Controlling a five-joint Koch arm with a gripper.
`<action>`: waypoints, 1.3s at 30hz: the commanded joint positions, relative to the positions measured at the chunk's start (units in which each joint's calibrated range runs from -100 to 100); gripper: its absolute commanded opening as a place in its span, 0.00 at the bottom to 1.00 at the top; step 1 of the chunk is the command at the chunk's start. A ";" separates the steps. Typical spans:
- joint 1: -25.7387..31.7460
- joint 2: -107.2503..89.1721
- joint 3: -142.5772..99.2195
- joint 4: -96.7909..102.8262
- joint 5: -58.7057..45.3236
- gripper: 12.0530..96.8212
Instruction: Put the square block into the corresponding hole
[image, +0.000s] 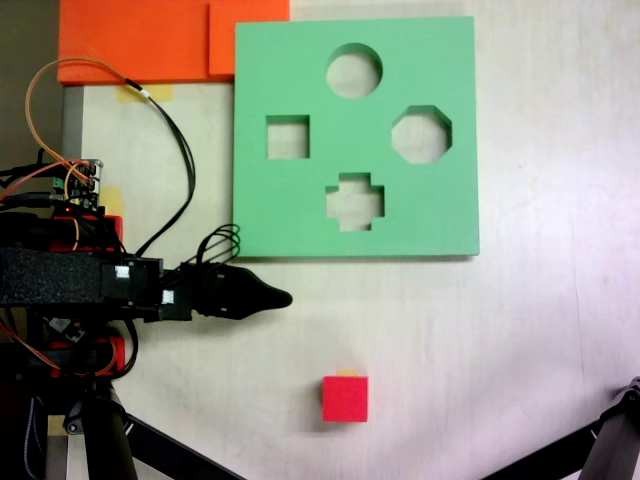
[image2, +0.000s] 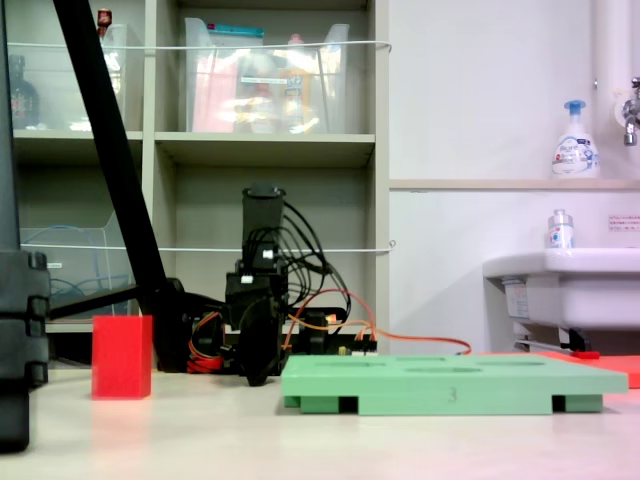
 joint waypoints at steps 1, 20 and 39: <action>0.24 -0.41 -1.86 -3.94 -0.15 0.44; 0.93 -0.41 -1.86 -3.94 -0.15 0.44; -2.34 -0.41 -1.86 -0.86 25.35 0.44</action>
